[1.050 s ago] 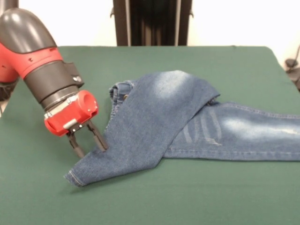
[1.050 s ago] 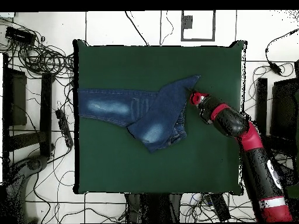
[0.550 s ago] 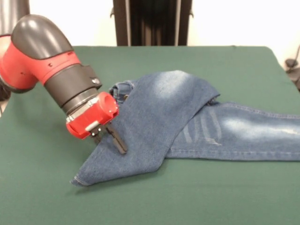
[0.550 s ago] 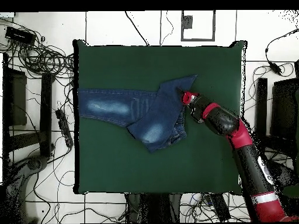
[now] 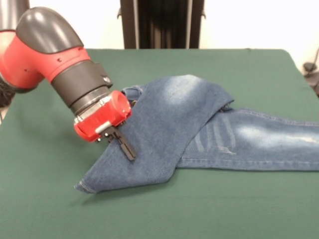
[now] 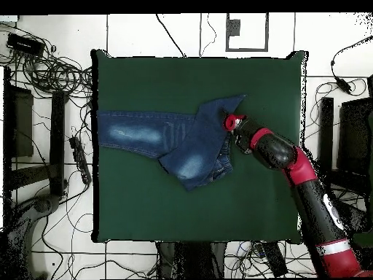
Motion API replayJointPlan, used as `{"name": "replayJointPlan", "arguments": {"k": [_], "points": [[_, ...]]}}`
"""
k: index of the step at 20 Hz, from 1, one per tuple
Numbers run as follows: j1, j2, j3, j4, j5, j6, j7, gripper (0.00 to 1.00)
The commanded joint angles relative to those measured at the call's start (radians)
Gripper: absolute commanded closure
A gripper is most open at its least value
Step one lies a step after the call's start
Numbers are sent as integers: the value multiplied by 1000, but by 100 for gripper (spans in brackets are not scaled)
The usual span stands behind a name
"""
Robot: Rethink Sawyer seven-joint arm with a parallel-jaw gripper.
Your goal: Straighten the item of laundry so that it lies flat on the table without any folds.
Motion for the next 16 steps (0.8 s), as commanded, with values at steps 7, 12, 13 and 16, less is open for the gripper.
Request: {"name": "replayJointPlan", "arguments": {"k": [7,12,13,16], "points": [[153,-322,-196,173,-65,-206,291,100],[344,-585,-424,350,24,-394,580,100],[385,-619,-472,378,54,-428,610,100],[487,-682,-603,452,131,-524,658,100]]}}
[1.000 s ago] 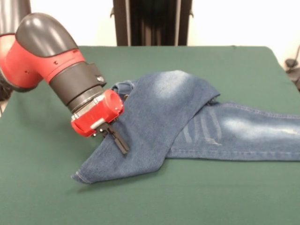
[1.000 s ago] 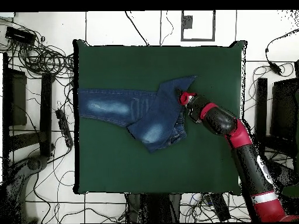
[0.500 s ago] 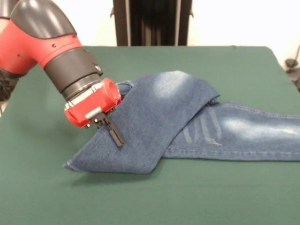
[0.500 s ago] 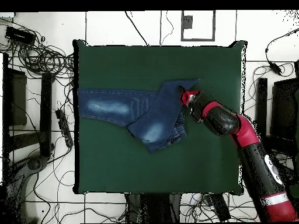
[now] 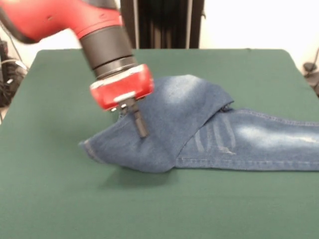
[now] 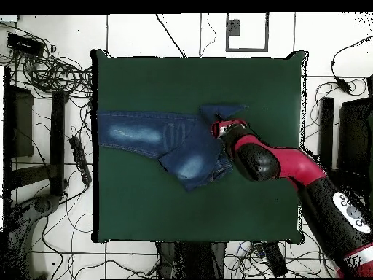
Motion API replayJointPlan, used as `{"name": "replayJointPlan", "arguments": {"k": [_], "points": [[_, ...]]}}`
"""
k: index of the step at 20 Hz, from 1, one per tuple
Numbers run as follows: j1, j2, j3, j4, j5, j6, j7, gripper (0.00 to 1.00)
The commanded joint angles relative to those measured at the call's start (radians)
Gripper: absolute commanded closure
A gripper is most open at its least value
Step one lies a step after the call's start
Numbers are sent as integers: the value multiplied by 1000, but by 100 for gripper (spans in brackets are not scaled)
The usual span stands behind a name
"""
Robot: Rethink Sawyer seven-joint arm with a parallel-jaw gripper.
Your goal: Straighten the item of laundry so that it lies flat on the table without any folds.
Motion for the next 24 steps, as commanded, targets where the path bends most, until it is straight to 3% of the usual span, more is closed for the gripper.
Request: {"name": "replayJointPlan", "arguments": {"k": [1,5,7,12,18,20,22,24], "points": [[255,-245,-353,262,131,-223,492,100],[297,-247,-409,353,186,-306,471,100],[287,-250,-386,399,185,-314,450,100],[279,-218,-343,484,106,-345,386,100],[387,-208,-454,539,56,-386,332,100],[484,-206,-561,534,64,-436,332,100],[637,-194,-721,517,116,-532,337,100],[810,-161,-879,508,216,-659,330,100]]}}
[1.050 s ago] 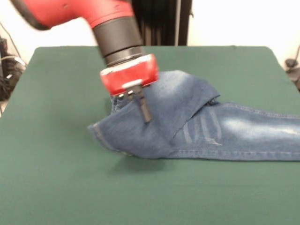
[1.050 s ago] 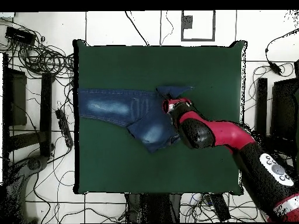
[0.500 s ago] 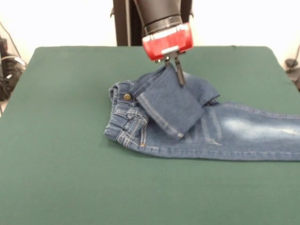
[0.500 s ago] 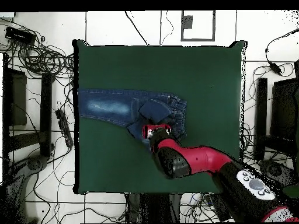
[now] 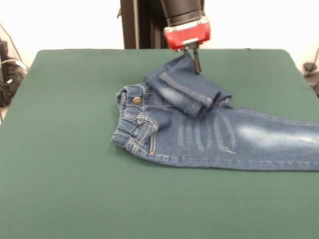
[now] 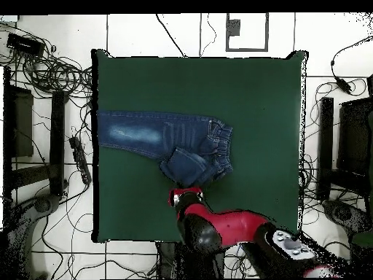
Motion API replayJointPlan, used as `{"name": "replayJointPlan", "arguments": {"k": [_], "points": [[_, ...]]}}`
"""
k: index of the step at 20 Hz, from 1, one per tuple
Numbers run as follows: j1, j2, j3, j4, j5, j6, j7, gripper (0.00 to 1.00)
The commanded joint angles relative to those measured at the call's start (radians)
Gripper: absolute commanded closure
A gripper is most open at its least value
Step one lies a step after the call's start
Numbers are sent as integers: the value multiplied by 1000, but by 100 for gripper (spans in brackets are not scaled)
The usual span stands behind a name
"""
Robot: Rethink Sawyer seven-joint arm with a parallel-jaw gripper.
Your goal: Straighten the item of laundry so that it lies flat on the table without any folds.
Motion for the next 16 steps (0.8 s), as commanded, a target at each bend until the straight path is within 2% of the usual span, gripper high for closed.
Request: {"name": "replayJointPlan", "arguments": {"k": [1,2,7,14,16], "points": [[399,80,-369,58,168,-288,123,100],[472,104,-420,60,229,-347,121,100],[693,227,-471,53,508,-485,176,100],[909,212,-434,9,821,-437,165,100],[950,221,-419,-26,881,-411,153,100]]}}
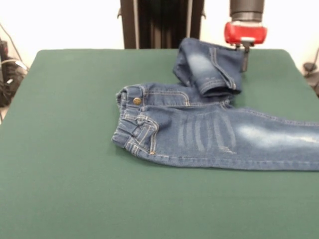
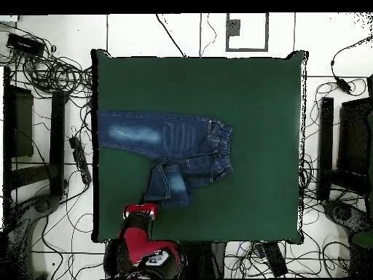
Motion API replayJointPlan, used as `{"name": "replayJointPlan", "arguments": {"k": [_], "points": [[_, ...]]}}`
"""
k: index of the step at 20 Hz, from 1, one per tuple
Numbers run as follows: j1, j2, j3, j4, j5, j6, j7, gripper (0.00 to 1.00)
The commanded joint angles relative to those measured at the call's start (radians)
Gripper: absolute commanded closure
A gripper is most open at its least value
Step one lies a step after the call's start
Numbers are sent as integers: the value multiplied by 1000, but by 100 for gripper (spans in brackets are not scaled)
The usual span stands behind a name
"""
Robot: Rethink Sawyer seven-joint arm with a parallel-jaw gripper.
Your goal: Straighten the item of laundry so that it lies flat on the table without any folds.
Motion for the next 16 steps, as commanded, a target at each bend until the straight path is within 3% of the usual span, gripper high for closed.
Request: {"name": "replayJointPlan", "arguments": {"k": [1,8,16], "points": [[128,80,-9,-86,280,41,150,100],[199,116,65,-155,426,64,172,100],[304,7,100,-144,631,201,147,100]]}}
